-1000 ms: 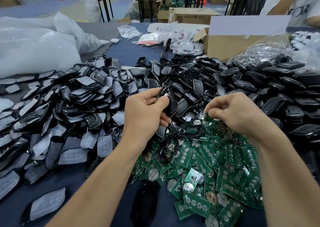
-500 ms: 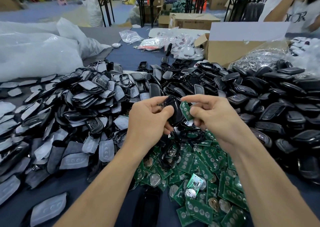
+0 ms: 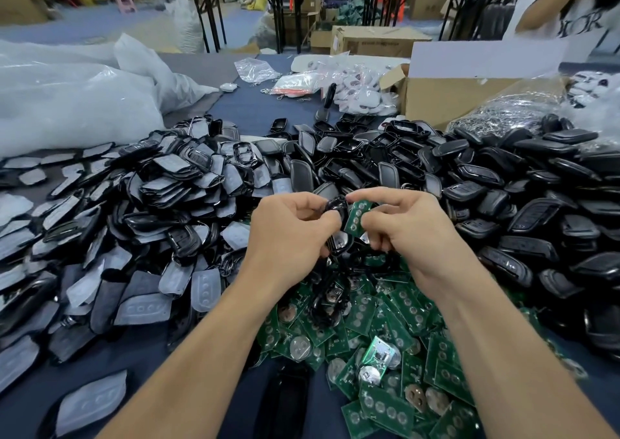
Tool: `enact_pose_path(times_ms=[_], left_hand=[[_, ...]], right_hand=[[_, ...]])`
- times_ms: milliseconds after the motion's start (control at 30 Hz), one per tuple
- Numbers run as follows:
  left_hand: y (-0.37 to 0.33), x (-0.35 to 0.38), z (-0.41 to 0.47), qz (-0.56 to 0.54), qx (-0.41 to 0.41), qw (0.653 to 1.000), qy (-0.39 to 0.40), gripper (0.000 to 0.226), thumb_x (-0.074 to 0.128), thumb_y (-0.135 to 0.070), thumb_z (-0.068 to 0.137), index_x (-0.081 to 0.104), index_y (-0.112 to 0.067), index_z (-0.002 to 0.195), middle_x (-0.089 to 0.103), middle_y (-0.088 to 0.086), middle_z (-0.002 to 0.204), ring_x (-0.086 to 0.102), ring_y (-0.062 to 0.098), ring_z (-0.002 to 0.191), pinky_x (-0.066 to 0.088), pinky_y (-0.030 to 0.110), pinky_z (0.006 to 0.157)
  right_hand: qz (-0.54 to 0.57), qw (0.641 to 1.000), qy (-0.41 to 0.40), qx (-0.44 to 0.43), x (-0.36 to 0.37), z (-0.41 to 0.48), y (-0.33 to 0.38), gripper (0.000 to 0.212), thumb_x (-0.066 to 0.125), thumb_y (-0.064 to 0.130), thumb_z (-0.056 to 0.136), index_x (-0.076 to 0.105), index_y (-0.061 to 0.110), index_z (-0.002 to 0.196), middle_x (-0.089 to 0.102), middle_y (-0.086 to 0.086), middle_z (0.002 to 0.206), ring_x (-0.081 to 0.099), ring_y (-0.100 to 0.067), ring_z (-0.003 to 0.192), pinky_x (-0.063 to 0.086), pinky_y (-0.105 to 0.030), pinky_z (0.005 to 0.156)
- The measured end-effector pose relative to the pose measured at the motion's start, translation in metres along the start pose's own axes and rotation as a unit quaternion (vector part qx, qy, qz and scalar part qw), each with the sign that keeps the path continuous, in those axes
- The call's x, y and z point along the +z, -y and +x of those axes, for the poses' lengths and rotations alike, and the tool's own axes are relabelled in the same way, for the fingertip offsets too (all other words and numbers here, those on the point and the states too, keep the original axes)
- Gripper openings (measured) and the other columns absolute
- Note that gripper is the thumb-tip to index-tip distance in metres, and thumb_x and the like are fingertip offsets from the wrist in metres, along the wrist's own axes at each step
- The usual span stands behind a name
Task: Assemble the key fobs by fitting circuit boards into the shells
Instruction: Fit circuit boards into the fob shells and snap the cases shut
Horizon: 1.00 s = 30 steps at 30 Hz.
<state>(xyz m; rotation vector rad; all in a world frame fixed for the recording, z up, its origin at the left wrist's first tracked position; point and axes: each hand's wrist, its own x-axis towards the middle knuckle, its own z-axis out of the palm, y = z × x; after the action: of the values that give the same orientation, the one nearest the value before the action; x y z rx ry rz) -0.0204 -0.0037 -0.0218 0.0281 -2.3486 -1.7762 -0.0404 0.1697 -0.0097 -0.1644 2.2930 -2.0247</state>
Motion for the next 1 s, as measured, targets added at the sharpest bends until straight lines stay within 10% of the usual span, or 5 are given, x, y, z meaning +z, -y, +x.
enact_pose_path(times_ms=[400,600,800,1000], left_hand=[[-0.010,0.005,-0.005,-0.190,-0.055,0.979,0.040,0.020,0.055,0.004,0.100,0.064,-0.005,0.115,0.077,0.022,0.096,0.078,0.031,0.071,0.063,0.032,0.058],[-0.007,0.008,-0.005,-0.119,-0.048,0.991,0.042,0.008,0.063,-0.025,0.091,0.068,-0.019,0.093,0.078,0.012,0.088,0.078,0.032,0.070,0.063,0.037,0.059],[-0.005,0.000,0.001,-0.053,-0.058,0.995,-0.060,0.018,0.074,-0.010,0.092,0.078,-0.024,0.081,0.075,0.003,0.064,0.070,0.016,0.052,0.047,0.018,0.045],[-0.017,-0.002,-0.001,-0.237,-0.121,0.962,-0.056,0.010,0.068,0.001,0.097,0.075,-0.006,0.096,0.080,0.008,0.081,0.079,0.023,0.070,0.061,0.023,0.058]], right_hand=[[0.059,0.989,-0.133,-0.008,0.015,0.001,-0.003,0.022,0.076,0.011,0.090,0.080,0.027,0.076,0.071,-0.002,0.062,0.060,-0.011,0.051,0.052,-0.023,0.053],[0.031,0.986,-0.156,-0.056,0.012,-0.002,-0.001,0.015,0.080,0.011,0.085,0.079,0.023,0.076,0.077,0.000,0.071,0.064,-0.008,0.053,0.050,-0.021,0.049],[-0.039,0.973,-0.210,-0.090,0.012,-0.005,-0.002,0.014,0.085,0.027,0.079,0.079,0.040,0.083,0.077,0.012,0.074,0.072,-0.019,0.069,0.063,-0.038,0.066],[-0.023,0.976,-0.184,-0.114,0.015,-0.007,0.003,0.012,0.084,0.021,0.085,0.081,0.033,0.083,0.075,0.003,0.068,0.065,-0.015,0.055,0.060,-0.044,0.058]])
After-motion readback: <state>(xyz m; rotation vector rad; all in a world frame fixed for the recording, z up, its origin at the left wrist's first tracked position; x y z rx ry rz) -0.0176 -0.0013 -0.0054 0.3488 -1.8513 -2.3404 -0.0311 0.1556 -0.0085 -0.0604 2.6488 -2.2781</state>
